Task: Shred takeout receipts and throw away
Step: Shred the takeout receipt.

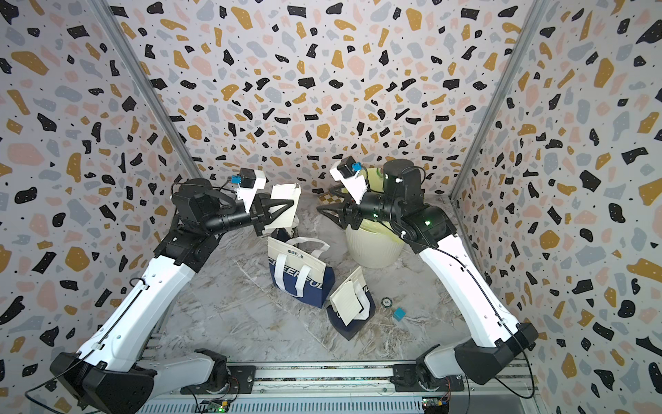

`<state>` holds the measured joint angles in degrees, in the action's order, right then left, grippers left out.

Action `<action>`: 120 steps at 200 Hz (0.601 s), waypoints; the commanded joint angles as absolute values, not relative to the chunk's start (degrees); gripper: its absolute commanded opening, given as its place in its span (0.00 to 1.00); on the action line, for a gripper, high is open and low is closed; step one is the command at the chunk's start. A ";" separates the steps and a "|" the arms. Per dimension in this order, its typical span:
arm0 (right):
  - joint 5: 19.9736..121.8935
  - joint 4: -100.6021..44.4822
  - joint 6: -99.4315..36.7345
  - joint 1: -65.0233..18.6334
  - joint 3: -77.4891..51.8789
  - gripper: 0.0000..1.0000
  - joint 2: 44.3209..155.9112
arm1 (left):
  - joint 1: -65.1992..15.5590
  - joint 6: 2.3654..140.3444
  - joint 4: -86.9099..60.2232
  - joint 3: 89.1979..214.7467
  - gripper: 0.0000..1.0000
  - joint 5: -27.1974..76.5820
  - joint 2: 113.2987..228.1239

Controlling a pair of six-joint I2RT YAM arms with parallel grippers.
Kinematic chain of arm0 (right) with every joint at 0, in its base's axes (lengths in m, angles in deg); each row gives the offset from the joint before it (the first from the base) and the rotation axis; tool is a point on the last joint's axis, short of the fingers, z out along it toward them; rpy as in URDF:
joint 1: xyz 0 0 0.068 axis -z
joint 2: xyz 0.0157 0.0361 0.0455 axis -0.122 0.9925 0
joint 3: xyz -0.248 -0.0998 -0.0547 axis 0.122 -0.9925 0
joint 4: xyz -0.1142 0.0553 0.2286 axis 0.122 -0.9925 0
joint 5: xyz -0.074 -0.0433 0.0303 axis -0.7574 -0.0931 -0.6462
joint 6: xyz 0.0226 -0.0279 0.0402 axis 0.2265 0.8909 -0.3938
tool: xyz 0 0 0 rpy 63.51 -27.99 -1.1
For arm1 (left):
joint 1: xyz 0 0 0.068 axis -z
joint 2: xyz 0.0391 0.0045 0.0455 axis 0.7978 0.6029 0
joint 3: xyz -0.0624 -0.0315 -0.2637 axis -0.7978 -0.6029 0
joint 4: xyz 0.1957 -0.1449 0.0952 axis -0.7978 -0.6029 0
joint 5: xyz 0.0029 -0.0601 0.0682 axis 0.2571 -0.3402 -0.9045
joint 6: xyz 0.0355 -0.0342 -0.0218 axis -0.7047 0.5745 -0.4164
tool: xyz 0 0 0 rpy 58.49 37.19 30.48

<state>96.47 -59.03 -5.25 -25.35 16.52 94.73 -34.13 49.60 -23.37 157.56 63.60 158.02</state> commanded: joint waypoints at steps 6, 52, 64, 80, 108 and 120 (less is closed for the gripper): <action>104.45 -65.90 -0.95 -25.58 24.31 0.69 98.55 | -33.35 41.14 -30.88 160.47 0.00 67.26 158.79; 113.86 -62.56 -4.75 -26.77 27.87 0.72 101.46 | -31.95 34.83 -39.48 165.02 0.00 68.61 161.92; 114.13 -62.67 -4.81 -27.38 28.42 0.72 102.26 | -31.67 34.21 -40.38 166.14 0.00 69.04 162.57; 113.89 -62.67 -4.82 -28.06 28.66 0.69 103.32 | -31.19 32.95 -42.20 167.53 0.00 69.24 163.40; 113.31 -61.90 -5.42 -28.59 28.43 0.47 104.97 | -30.74 32.53 -43.12 168.34 0.00 69.33 163.87; 113.32 -61.87 -5.44 -28.74 28.48 0.36 105.32 | -30.68 32.59 -43.19 168.34 0.00 69.33 163.92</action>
